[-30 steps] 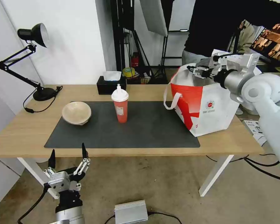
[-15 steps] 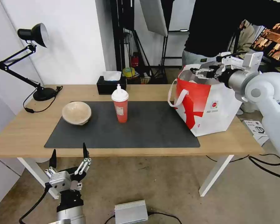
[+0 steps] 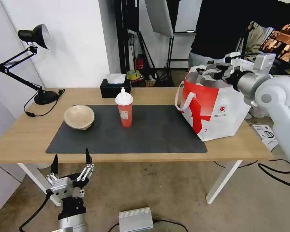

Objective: Pick up the trash from the table and place it into the takeout bag.

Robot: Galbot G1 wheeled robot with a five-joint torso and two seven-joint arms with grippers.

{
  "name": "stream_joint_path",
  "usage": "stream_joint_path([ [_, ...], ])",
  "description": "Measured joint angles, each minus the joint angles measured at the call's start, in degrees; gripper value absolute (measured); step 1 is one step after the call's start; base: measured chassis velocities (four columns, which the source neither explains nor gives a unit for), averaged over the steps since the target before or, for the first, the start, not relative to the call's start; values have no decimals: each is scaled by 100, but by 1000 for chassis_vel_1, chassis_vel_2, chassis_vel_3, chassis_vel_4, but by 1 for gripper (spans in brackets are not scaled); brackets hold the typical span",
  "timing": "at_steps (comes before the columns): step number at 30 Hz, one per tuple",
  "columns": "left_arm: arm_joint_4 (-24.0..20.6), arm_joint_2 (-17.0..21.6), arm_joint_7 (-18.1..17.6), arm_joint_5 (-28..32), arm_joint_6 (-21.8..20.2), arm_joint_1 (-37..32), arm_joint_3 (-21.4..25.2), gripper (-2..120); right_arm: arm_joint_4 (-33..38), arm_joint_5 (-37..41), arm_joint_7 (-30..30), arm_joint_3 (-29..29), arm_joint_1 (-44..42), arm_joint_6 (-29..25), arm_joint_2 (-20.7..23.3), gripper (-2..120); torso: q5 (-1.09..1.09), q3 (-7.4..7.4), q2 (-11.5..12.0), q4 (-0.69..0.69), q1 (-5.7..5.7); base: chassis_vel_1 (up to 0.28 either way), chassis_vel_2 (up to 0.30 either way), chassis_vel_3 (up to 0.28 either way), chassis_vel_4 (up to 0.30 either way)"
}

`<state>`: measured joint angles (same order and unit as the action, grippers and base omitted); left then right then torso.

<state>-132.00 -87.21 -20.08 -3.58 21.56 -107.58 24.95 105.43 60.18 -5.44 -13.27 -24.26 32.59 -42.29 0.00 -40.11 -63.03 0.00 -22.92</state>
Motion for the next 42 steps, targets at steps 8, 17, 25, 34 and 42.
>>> stream_joint_path([
  [8, -32, -2, -3, 8, 2, -30, 8, 100, 724, -492, -446, -133, -532, -1465, 27, 100, 0, 0, 0, 0, 0, 0, 0, 0, 0],
  [17, -86, -7, -5, 11, 12, -61, 28, 100, 1644, -1106, -616, -350, -1906, -2632, 16, 100, 1, 0, 0, -1, 0, 0, 0, 0, 0],
  [25, -111, -85, -7, 2, 38, -57, -2, 100, 2671, -2355, -908, -448, -3674, -3496, -450, 100, 1, 1, 0, -1, 1, 0, 0, 0, 0],
  [34, -115, -80, -8, -2, 59, -47, -9, 100, 2902, -3879, -1365, -144, -5072, -3941, -1401, 100, 0, 1, -1, -1, 1, 0, 0, 0, 0],
  [42, -81, -11, -10, 56, 93, -24, 27, 100, 2773, -5059, -1502, 9, -5996, -4320, -2037, 100, -1, 0, 0, -1, 1, 0, 0, 0, 0],
])
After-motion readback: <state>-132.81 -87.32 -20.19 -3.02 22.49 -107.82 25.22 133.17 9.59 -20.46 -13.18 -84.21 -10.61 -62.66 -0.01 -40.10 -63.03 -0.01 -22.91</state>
